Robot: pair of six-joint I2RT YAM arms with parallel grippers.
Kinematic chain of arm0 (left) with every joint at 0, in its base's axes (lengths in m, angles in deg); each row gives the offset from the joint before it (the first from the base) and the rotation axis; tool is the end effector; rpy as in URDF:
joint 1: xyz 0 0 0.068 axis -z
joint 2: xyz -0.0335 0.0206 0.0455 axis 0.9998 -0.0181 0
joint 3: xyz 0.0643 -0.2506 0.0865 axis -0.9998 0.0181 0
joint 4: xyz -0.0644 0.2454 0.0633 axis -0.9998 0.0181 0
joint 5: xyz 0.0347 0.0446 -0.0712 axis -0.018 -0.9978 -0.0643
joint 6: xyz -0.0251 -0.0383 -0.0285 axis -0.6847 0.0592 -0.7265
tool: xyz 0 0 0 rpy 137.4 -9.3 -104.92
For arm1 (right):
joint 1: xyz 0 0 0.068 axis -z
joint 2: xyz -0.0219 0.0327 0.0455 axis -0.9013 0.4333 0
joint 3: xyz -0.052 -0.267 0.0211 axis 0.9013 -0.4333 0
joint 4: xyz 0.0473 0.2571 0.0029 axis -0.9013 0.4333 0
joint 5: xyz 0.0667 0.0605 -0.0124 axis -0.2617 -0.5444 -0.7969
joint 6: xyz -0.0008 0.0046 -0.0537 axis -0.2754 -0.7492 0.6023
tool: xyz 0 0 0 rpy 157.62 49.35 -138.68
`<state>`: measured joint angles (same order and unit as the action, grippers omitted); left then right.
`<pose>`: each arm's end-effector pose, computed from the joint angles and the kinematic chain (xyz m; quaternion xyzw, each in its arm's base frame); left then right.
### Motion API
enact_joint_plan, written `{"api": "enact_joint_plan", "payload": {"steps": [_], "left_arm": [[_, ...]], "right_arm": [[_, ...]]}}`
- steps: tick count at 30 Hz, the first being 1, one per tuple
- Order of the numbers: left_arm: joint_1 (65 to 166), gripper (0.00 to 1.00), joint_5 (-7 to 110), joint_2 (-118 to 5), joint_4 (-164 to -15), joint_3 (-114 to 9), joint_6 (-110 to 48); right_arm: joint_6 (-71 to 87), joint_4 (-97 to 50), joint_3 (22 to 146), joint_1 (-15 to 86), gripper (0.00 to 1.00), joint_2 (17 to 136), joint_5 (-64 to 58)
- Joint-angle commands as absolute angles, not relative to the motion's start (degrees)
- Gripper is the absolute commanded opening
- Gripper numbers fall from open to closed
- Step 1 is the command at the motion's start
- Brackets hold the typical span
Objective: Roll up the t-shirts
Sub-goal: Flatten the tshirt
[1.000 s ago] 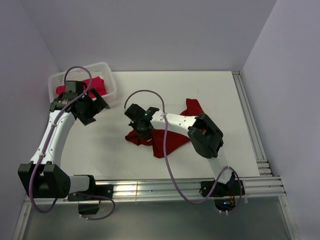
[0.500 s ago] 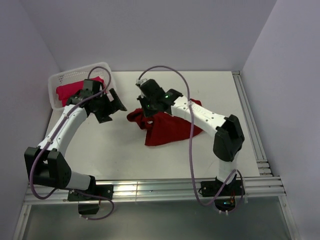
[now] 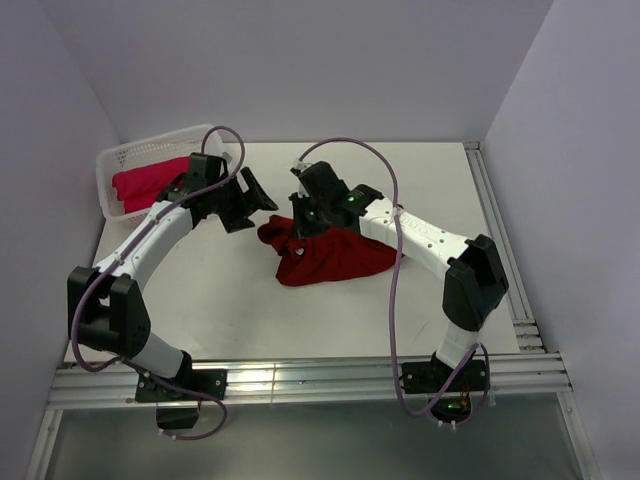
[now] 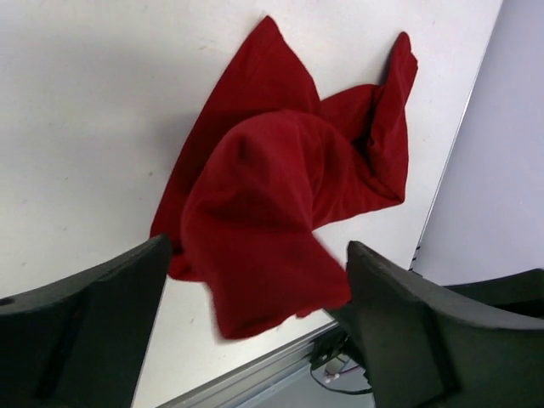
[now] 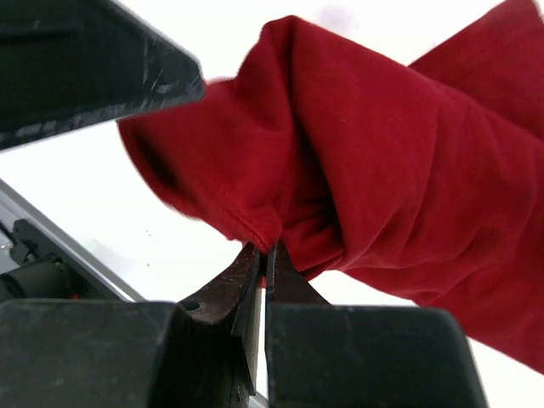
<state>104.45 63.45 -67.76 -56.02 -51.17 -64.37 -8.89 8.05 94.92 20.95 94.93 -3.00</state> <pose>0.3159 -0.1003 0.2897 -0.1742 0.9013 -0.3236 0.2295 0.2824 0.2730 0.2992 -0.1819 0.9049 0.2595 0.2840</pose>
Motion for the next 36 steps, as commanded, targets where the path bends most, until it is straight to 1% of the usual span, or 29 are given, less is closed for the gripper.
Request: {"api": "enact_joint_plan", "payload": {"steps": [1, 2, 4, 5, 6, 7, 9, 10, 11, 12, 14, 19, 23, 24, 25, 27, 33, 36], "left_arm": [[105.6, 0.86, 64.5, -69.2, -61.1, -52.7, -65.5], [106.4, 0.71, 64.4, -69.3, -61.5, -52.4, -65.6], [107.1, 0.57, 64.4, -69.4, -62.4, -52.0, -65.8], [107.7, 0.47, 64.6, -69.2, -63.0, -51.6, -66.0], [107.9, 0.44, 64.7, -69.2, -63.2, -51.5, -66.1], [108.1, 0.43, 64.7, -69.1, -63.2, -51.2, -66.1], [108.5, 0.53, 63.8, -68.5, -61.9, -51.0, -66.2], [108.5, 0.60, 62.5, -68.1, -61.5, -50.8, -66.1], [108.5, 0.78, 61.9, -66.9, -60.7, -50.6, -65.6], [108.5, 0.87, 61.2, -66.0, -60.6, -50.3, -65.4], [108.4, 0.99, 59.0, -63.4, -60.4, -49.9, -64.9], [108.0, 0.99, 57.9, -58.7, -59.9, -49.0, -63.9], [107.6, 0.90, 58.5, -55.1, -61.8, -45.2, -63.5], [107.4, 0.89, 59.3, -54.6, -62.0, -44.4, -63.6], [107.2, 0.85, 59.5, -54.3, -62.2, -43.3, -63.7], [107.2, 0.82, 60.2, -54.3, -62.3, -42.5, -63.7], [107.2, 0.83, 60.7, -55.6, -63.1, -40.7, -63.6], [107.2, 0.81, 60.2, -57.1, -62.9, -41.0, -63.1]], "right_arm": [[-10.8, 4.1, 94.5, 20.6, 0.00, 90.9, -4.8], [-10.8, 4.5, 94.7, 20.6, 0.00, 90.9, -4.8], [-10.9, 4.9, 95.1, 20.6, 0.00, 91.0, -4.7], [-11.1, 5.3, 95.2, 20.6, 0.00, 91.2, -4.2], [-11.1, 5.4, 95.3, 20.6, 0.00, 91.1, -4.2], [-11.1, 5.4, 95.3, 20.6, 0.00, 91.2, -4.1], [-11.0, 5.6, 95.4, 20.6, 0.00, 91.2, -3.7], [-10.9, 5.9, 95.9, 20.7, 0.00, 91.4, -3.7], [-10.8, 6.6, 96.1, 20.7, 0.00, 92.0, -3.6], [-10.5, 6.8, 96.3, 20.8, 0.00, 92.3, -3.7], [-10.7, 6.9, 96.3, 20.8, 0.00, 92.7, -3.7], [-12.3, 5.2, 93.9, 21.3, 0.00, 92.5, -4.0], [-13.9, 3.3, 92.9, 22.7, 0.00, 92.4, -5.8], [-14.3, 3.1, 92.9, 22.8, 0.00, 92.4, -6.1], [-14.3, 2.9, 93.1, 23.1, 0.00, 92.4, -6.5], [-14.4, 3.0, 93.8, 23.3, 0.00, 92.7, -6.6], [-14.4, 3.2, 94.9, 23.4, 0.00, 92.7, -7.2], [-14.3, 2.9, 95.1, 23.4, 0.00, 92.7, -7.8]]}}
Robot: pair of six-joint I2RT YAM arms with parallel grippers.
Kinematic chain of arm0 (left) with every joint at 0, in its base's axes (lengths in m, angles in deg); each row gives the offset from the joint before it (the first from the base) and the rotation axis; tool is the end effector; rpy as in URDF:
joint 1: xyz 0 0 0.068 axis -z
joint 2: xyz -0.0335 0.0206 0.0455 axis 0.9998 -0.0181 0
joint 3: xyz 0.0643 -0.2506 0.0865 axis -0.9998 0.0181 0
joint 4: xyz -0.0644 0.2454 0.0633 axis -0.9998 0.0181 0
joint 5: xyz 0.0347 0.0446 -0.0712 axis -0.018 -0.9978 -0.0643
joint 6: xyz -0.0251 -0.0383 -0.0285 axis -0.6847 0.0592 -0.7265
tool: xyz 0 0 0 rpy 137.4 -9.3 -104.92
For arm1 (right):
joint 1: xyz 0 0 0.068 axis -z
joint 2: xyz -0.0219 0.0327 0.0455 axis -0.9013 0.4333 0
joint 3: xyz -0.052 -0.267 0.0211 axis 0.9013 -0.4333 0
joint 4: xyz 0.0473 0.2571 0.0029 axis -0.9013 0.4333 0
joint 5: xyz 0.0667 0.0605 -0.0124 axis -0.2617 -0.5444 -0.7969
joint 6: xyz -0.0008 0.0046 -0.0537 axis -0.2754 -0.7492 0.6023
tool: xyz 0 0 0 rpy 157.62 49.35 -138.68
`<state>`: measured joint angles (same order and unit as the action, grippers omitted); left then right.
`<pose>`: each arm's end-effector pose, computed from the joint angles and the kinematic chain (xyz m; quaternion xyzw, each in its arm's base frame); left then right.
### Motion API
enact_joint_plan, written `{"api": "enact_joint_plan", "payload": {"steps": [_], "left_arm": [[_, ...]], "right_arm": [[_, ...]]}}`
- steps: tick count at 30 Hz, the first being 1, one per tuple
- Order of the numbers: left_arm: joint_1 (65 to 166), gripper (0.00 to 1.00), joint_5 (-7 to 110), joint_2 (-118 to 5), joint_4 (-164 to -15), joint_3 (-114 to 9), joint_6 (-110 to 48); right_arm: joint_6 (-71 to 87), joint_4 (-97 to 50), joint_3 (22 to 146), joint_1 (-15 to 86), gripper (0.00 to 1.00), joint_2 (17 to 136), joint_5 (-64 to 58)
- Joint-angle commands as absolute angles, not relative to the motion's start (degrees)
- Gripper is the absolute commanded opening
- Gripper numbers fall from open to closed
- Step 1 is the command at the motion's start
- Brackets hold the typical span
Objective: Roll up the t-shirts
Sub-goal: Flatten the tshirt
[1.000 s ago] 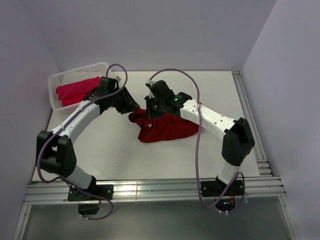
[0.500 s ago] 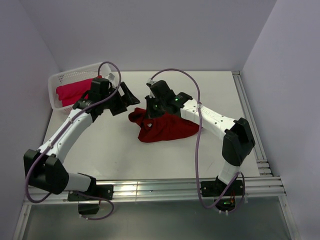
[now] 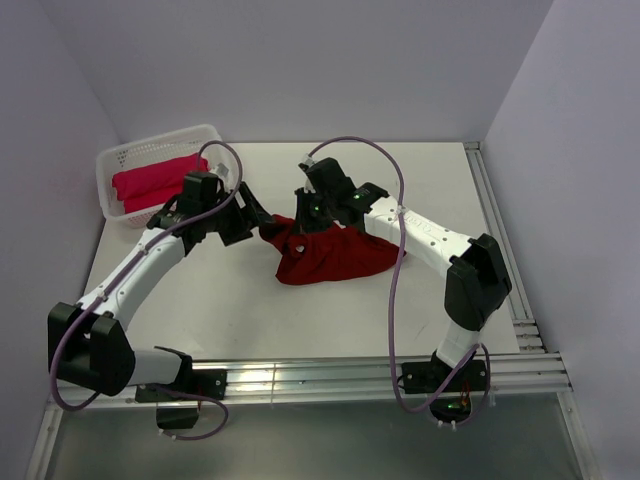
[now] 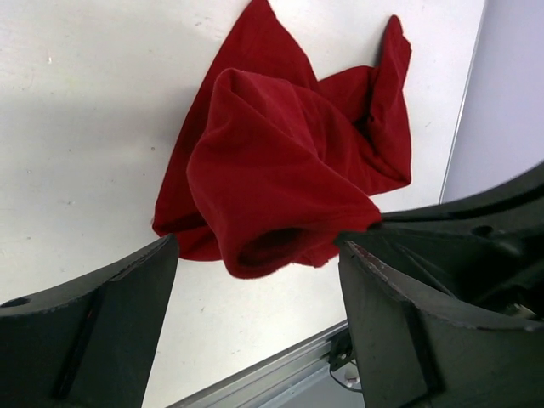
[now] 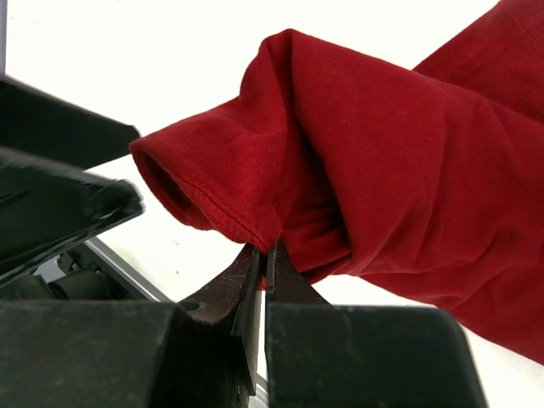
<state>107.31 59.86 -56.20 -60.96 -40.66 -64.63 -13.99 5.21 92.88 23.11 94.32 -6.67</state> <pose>0.2693 -0.1001 0.2937 -0.1543 0.8888 -0.3291 0.2793 0.2901 0.2631 0.2955 -0.1367 0.9061 0.2964 0.2690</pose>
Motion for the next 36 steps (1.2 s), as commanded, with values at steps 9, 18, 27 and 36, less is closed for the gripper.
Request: {"api": "enact_joint_plan", "payload": {"steps": [9, 18, 27, 36], "left_arm": [[107.2, 0.51, 60.0, -64.1, -61.1, -44.5, -61.2], [107.2, 0.00, 61.0, -65.9, -60.5, -48.0, -59.4], [107.5, 0.00, 62.2, -62.3, -61.8, -50.9, -53.5], [108.4, 0.00, 63.8, -62.5, -61.8, -51.7, -53.3]], "right_arm": [[-14.4, 2.1, 94.7, 23.4, 0.00, 92.1, -8.1], [-13.2, 2.2, 94.4, 23.3, 0.02, 91.9, -8.5], [-12.9, 1.1, 94.0, 23.8, 0.58, 92.0, -8.9], [-13.2, 0.1, 95.1, 24.0, 0.59, 93.8, -10.9]]}}
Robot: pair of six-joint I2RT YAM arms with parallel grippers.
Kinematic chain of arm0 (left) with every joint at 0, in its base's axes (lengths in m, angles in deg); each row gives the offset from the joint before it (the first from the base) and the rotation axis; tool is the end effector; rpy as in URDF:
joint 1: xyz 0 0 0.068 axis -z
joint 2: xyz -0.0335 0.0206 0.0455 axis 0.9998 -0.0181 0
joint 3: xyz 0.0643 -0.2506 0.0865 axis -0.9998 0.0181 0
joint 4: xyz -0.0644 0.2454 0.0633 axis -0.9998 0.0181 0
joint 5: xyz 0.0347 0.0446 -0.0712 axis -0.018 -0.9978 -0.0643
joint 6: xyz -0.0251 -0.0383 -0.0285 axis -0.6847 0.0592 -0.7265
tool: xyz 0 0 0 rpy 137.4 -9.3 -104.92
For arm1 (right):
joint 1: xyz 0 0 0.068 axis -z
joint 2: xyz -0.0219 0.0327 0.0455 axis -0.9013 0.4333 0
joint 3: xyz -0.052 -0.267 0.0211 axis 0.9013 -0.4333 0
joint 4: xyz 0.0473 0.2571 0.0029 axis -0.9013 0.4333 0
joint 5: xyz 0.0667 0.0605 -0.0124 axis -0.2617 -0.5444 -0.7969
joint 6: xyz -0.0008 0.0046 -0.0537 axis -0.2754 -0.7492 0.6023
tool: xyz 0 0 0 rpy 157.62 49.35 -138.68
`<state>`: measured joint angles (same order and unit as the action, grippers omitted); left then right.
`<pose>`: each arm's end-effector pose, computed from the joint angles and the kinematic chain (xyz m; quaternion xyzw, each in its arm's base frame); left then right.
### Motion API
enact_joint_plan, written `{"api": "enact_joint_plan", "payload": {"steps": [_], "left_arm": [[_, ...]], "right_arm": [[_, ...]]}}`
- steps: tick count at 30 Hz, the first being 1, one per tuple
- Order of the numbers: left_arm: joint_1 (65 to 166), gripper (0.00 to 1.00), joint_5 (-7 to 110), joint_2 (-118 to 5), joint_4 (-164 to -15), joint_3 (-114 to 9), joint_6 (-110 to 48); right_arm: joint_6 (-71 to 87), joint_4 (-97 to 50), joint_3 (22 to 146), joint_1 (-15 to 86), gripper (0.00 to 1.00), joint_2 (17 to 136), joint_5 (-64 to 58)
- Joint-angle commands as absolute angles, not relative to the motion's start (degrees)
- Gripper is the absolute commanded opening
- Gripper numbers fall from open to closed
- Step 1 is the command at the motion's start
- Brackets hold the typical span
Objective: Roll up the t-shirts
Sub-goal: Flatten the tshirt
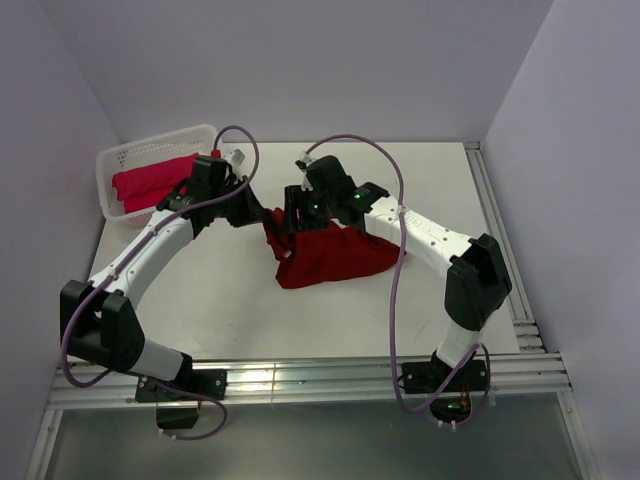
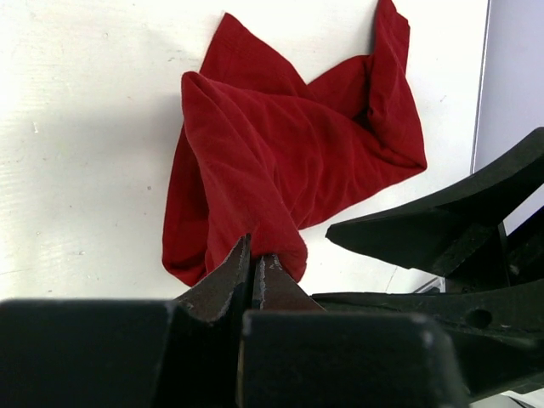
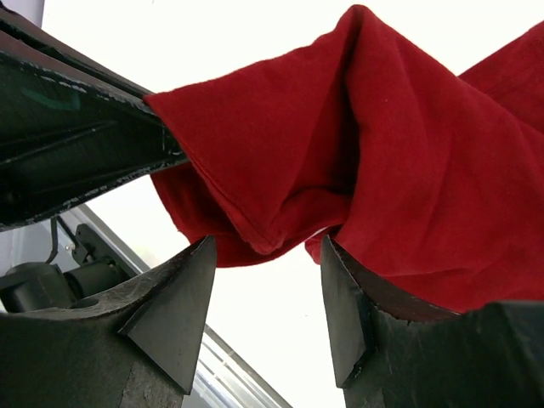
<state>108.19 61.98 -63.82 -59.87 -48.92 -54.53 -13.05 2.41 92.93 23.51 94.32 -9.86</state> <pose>0.2991 -0.1164 0.3028 -0.0615 0.8995 -0.3184 0.2929 0.2932 0.2647 0.3000 -0.1531 0.8912 0.3253 0.2765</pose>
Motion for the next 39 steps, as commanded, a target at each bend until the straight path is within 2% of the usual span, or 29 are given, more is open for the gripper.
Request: {"api": "enact_joint_plan", "payload": {"steps": [1, 10, 13, 14, 16, 17, 22, 26, 29, 31, 35, 39], "left_arm": [[108.4, 0.00, 63.9, -62.4, -61.9, -51.7, -53.5], [108.4, 0.00, 64.6, -62.9, -60.2, -54.7, -54.2], [108.4, 0.00, 65.5, -62.9, -59.9, -56.0, -54.6], [108.4, 0.00, 65.6, -62.9, -59.8, -56.7, -54.7], [108.4, 0.00, 65.4, -62.7, -59.0, -58.9, -54.3], [108.4, 0.00, 64.5, -62.6, -58.7, -59.8, -54.0], [108.4, 0.00, 58.8, -65.0, -54.0, -72.0, -49.1], [108.4, 0.00, 57.0, -69.5, -51.4, -90.2, -46.1], [109.9, 0.00, 56.0, -71.1, -51.4, -98.7, -45.3], [111.4, 0.00, 55.8, -69.9, -52.3, -101.0, -45.9], [114.0, 0.00, 55.6, -64.0, -56.2, -100.5, -48.8], [116.2, 0.00, 55.9, -56.1, -58.5, -97.3, -51.1]], "right_arm": [[-13.2, -0.2, 95.0, 24.0, 0.59, 93.8, -11.2], [-13.7, -0.6, 95.8, 23.8, 0.57, 97.4, -12.6], [-13.3, 3.5, 97.9, 23.6, 0.49, 100.0, -9.5], [-13.2, 4.7, 98.9, 23.7, 0.32, 100.4, -8.2], [-12.6, 6.8, 99.6, 23.8, 0.06, 99.8, -3.4], [-12.5, 7.7, 100.7, 24.2, 0.00, 99.0, -1.7], [-7.9, 16.4, 111.1, 30.0, 0.00, 92.3, 7.6], [-1.1, 23.7, 130.9, 32.2, 0.00, 89.9, 10.5], [0.9, 27.4, 141.4, 32.3, 0.00, 88.3, 8.2], [0.6, 25.6, 141.6, 32.3, 0.00, 83.5, 3.5], [-2.7, 17.1, 127.2, 32.3, 0.00, 66.5, -5.0], [-7.3, 12.3, 119.7, 32.3, 0.00, 57.0, -14.1]]}}
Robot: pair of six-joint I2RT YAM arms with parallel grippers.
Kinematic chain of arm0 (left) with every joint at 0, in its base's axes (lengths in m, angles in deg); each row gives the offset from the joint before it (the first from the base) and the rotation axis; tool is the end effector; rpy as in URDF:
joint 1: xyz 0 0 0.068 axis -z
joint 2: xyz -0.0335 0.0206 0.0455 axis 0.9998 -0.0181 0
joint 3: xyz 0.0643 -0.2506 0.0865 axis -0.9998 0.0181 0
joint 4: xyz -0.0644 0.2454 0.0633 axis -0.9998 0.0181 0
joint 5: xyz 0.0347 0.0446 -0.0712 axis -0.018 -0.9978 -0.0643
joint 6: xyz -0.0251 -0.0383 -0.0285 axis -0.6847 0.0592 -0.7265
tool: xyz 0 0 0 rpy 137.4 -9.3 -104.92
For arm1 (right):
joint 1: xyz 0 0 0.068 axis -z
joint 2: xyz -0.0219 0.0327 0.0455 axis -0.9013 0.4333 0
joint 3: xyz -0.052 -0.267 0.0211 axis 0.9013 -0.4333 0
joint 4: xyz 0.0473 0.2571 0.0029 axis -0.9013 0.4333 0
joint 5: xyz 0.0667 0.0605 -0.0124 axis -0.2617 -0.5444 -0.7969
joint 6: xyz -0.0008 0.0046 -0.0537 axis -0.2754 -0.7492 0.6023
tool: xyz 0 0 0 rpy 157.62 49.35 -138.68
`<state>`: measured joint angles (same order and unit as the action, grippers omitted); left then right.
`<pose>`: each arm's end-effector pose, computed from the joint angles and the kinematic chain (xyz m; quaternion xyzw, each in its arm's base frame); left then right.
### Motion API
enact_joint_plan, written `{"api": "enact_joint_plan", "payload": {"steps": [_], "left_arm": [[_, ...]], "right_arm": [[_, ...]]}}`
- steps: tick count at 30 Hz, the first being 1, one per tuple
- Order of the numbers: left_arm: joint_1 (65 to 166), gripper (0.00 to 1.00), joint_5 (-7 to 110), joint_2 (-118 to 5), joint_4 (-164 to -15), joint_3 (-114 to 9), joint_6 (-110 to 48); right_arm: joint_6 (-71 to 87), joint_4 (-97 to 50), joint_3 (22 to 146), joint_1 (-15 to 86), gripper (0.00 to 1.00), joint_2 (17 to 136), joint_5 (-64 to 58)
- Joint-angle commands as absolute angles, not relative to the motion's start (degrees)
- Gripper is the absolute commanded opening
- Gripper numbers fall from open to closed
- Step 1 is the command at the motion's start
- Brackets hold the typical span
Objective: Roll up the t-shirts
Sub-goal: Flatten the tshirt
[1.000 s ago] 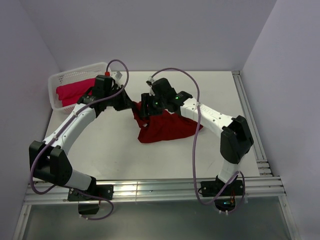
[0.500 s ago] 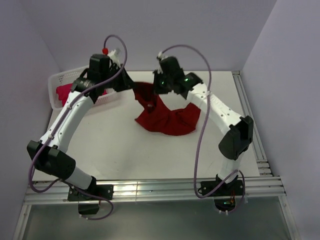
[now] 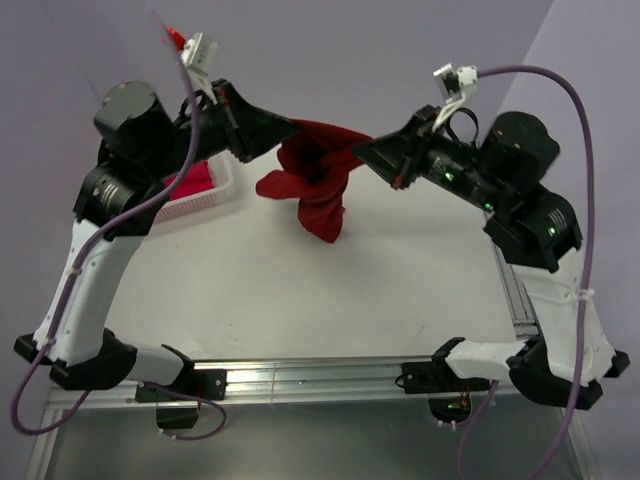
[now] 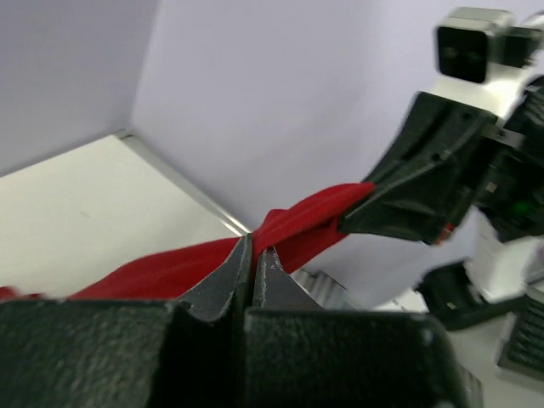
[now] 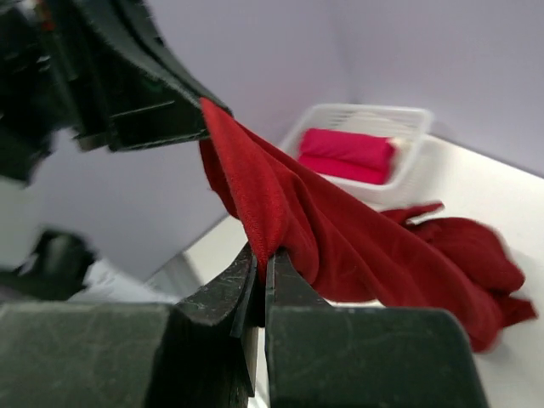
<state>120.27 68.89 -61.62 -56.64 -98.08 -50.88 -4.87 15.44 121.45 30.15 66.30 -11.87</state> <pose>0.1985 -0.1388 0.5826 0.1623 0.6483 -0.5074 0.5439 0.1461 0.1111 0.5764 -0.1877 0.6659 0.4109 0.5936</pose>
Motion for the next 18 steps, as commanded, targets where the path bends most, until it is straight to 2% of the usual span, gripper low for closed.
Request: {"api": "enact_joint_plan", "payload": {"steps": [1, 3, 6, 7, 10, 13, 15, 18], "left_arm": [[116.5, 0.00, 55.5, -55.3, -58.6, -97.6, -51.2], [116.8, 0.00, 55.3, -54.3, -59.0, -98.4, -51.7], [116.8, 0.00, 55.2, -57.2, -58.9, -101.3, -51.3], [116.9, 0.00, 55.2, -58.7, -57.7, -103.7, -51.0], [117.4, 0.00, 53.6, -66.6, -53.9, -110.7, -48.5], [118.5, 0.00, 52.3, -74.1, -51.8, -115.8, -47.2], [119.5, 0.00, 51.3, -77.6, -51.6, -116.1, -47.3], [120.2, 0.00, 44.6, -78.7, -49.9, -113.7, -48.6]], "right_arm": [[-8.4, 13.4, 120.2, 32.3, 0.00, 55.8, -16.9], [-8.2, 16.8, 121.6, 32.3, 0.00, 55.6, -17.5], [-5.6, 22.8, 123.1, 32.3, 0.00, 56.2, -8.5], [-5.5, 24.3, 123.1, 32.7, 0.00, 57.2, -1.8], [-7.3, 27.3, 121.7, 37.6, 0.00, 59.3, 3.1], [-12.2, 25.2, 115.6, 46.4, 0.00, 61.3, -3.6], [-15.2, 19.6, 109.7, 54.2, 0.00, 62.5, -14.0], [-16.0, 16.5, 109.5, 56.9, 0.00, 68.2, -20.5]]}}
